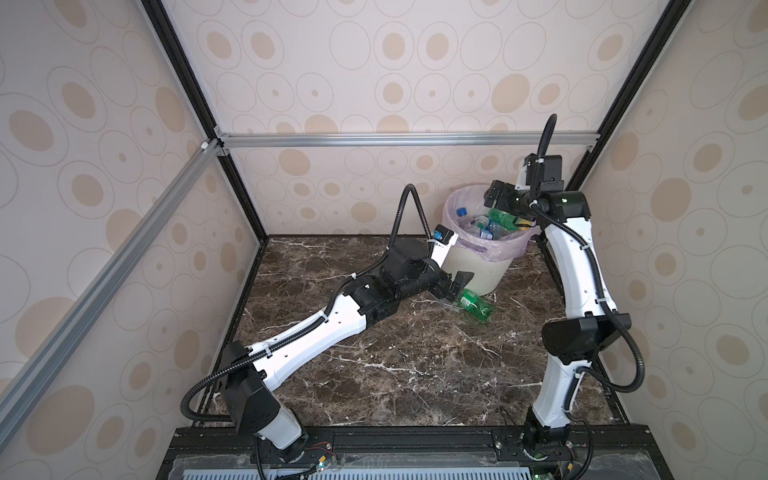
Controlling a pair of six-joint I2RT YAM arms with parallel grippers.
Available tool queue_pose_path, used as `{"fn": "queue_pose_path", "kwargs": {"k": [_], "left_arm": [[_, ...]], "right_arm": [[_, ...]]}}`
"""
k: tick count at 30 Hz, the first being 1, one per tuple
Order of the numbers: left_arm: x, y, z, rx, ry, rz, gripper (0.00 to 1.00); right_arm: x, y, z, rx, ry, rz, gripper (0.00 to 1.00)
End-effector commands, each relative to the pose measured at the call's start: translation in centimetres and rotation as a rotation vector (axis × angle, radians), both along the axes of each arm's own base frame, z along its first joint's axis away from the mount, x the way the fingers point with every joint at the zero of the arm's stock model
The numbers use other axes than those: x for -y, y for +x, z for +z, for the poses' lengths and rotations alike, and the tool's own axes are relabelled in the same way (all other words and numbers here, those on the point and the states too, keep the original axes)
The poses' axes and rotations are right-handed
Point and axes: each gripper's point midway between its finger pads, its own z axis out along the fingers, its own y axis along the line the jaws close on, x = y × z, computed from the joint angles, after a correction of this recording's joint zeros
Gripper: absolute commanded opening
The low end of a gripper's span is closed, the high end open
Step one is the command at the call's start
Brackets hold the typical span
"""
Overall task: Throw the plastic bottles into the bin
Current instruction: 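Lift the Sprite bottle over the bin with the right gripper while the left releases, then open the right gripper above the bin to drop the Sprite bottle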
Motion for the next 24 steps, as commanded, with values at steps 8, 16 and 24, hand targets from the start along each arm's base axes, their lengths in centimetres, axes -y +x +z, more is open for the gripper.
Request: {"fn": "queue_pose_path", "kwargs": {"k": [8, 16, 24], "left_arm": [[-0.3, -0.6, 1.2, 0.004, -0.049, -0.001, 0.99], [-0.8, -0.5, 0.7, -0.009, -0.056, 0.025, 0.99], [-2.1, 0.7, -0.4, -0.05, -0.097, 0.097, 0.99]], "right_arm": [[0.0, -5.1, 7.9, 0.188, 0.034, 0.034, 1.0], [-0.6, -6.7, 7.0, 0.176, 0.066, 0.065, 1.0], [-1.5, -9.0, 5.1, 0.16, 0.085, 0.115, 1.0]]}}
